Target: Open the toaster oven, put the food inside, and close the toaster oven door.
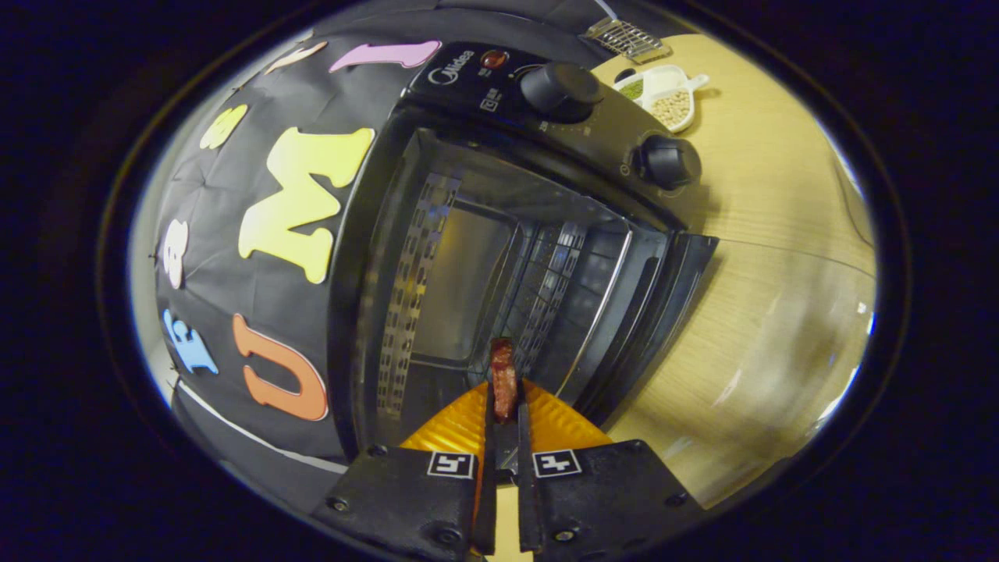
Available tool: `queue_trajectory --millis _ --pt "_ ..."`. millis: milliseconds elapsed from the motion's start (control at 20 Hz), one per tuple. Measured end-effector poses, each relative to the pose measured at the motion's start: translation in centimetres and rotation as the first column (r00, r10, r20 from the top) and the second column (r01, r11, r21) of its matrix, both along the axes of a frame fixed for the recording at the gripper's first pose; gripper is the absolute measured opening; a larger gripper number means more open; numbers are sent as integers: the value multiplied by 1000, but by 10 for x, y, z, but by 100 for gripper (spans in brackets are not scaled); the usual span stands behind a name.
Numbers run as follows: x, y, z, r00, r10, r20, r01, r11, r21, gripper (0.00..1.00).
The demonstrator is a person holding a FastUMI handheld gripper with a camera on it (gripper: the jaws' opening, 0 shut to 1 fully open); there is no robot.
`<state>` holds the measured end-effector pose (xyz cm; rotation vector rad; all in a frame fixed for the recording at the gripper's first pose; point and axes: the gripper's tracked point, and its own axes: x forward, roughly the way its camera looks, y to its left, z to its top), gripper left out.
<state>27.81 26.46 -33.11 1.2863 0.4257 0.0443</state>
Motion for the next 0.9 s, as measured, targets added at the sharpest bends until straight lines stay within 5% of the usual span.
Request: queue_trajectory --millis 250,350,500,650,900 --pt "12 -6 -7 999 39 3 -37 956 -292 23" --pt "13 -11 -7 997 74 6 -64 901 -429 31" --pt "10 -22 -5 994 111 -1 -86 763 -641 48" --pt "5 -26 4 989 146 10 -94 686 -722 87" --pt "-22 -24 3 977 209 -41 -167 630 -758 95"
